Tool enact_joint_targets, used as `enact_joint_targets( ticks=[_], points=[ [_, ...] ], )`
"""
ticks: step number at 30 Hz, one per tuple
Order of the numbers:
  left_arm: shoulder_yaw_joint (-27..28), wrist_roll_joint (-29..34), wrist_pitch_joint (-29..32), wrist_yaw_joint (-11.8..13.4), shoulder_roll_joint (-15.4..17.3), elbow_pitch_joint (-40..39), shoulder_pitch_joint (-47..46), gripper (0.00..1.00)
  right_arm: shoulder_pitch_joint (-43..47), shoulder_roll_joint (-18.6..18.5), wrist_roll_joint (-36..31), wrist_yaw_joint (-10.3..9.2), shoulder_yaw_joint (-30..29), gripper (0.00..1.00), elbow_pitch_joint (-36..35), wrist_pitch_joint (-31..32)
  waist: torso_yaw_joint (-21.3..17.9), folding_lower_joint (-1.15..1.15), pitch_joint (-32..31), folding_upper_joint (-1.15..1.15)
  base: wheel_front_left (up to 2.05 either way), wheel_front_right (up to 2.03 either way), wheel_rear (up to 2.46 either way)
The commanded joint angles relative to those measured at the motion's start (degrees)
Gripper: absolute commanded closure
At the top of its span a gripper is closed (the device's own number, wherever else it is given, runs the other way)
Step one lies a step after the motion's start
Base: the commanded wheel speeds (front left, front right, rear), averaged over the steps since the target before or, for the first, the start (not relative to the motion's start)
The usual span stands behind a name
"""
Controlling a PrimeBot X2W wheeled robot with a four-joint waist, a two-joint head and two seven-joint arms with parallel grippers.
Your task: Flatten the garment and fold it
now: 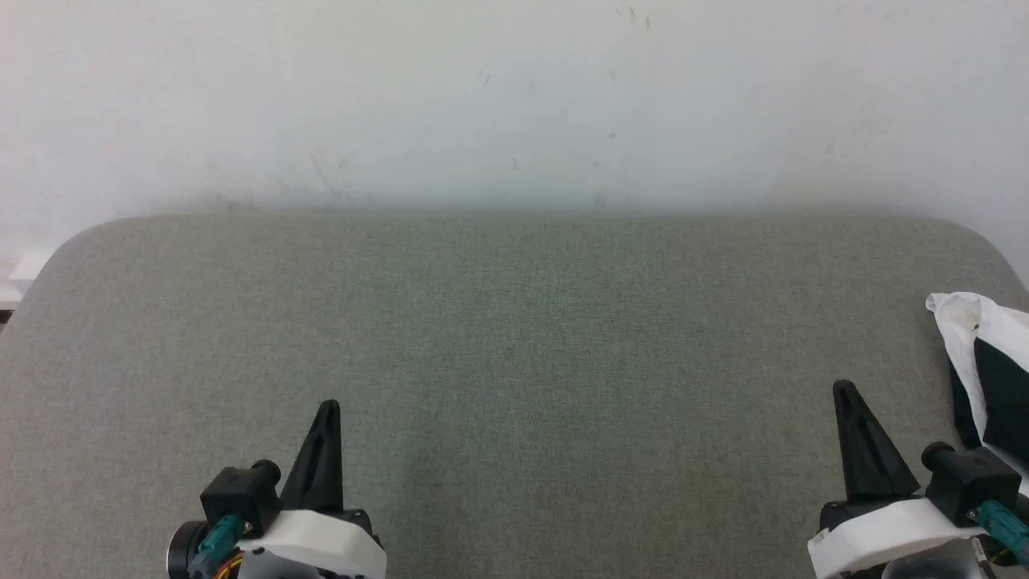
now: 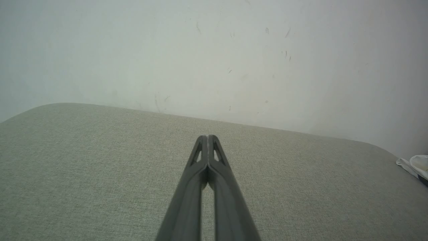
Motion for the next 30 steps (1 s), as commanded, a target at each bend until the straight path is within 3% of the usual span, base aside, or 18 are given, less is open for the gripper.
enact_joint_targets(
  ticks=[1, 30],
  points=[
    [0.0, 0.0, 0.0, 0.0, 0.0, 0.0, 0.0, 1.0, 0.0, 0.0, 0.0, 0.0, -0.01, 1.0, 0.0, 0.0, -0.01, 0.0, 0.0, 0.0, 0.0, 0.0, 0.0],
    [0.63, 2.85, 3.2, 0.42, -0.16, -2.74, 0.03, 1.0, -0.91, 0.06, -1.67, -0.03, 0.71, 1.0, -0.97, 2.43, -0.86, 0.0, 0.74, 0.0, 0.0, 0.0, 0.0]
  ],
)
